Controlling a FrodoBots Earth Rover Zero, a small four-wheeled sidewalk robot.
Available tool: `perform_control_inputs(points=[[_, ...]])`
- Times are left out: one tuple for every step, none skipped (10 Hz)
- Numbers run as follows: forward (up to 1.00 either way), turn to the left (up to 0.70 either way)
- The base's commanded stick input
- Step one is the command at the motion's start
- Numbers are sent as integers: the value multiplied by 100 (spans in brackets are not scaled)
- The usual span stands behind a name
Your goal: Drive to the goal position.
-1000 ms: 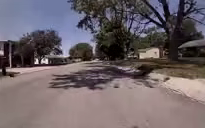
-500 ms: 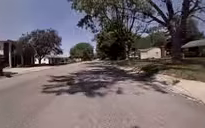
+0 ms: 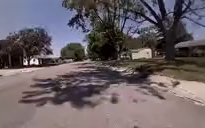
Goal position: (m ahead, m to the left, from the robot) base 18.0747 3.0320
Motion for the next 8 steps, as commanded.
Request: perform_control_inputs(points=[[70, 0], [70, 0], [70, 0], [70, 0], [70, 0], [70, 0], [70, 0], [70, 0]])
